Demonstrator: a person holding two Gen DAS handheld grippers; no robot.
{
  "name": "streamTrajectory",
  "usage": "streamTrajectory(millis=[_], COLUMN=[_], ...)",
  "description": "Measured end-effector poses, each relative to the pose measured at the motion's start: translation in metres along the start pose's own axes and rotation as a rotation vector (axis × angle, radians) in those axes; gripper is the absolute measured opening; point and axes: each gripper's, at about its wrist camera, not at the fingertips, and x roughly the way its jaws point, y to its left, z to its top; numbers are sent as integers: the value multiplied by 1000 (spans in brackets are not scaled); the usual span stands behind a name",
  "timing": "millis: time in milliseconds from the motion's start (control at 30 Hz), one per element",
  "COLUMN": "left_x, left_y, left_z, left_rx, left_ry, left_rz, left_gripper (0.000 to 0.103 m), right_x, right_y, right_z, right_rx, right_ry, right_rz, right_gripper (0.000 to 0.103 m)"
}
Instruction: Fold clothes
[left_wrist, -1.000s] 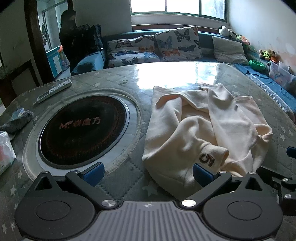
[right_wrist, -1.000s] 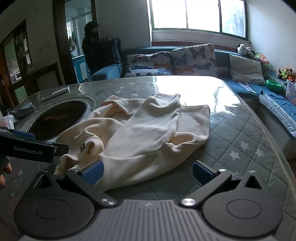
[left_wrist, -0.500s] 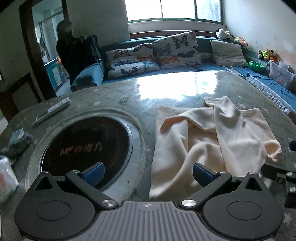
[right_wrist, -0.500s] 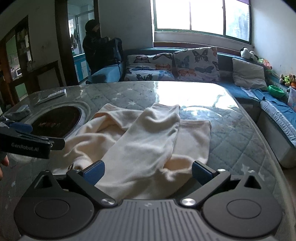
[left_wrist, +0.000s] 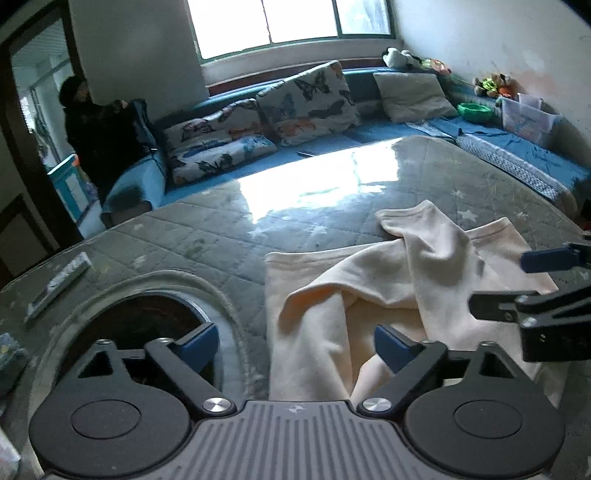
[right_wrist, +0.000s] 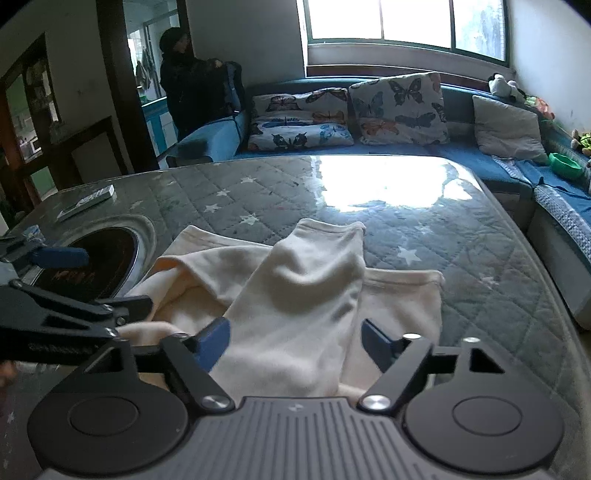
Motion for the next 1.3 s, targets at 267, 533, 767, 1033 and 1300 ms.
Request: streamTrajectory(millis=[267, 533, 767, 1033, 1300], left_x=[30, 37, 18, -13, -48], left_y=[6, 18, 33, 65, 106], left_z=[9, 4, 3, -5, -34], left_rx=[14, -12, -69, -141, -199], left_ry=[10, 22, -19, -61, -73], left_rz=[-92, -173, -165, -122, -53], left_gripper=[61, 10, 9, 9, 9], right_x=[23, 37, 41, 17, -46], right_y=[10, 25, 38, 29, 11], right_z=[17, 12, 5, -2, -12], right_rx=[1, -13, -75, -69, -68], right_ry=[26, 77, 79, 29, -72], right_rz=[59, 98, 31, -14, -61], right_gripper=[63, 52, 28, 3, 2])
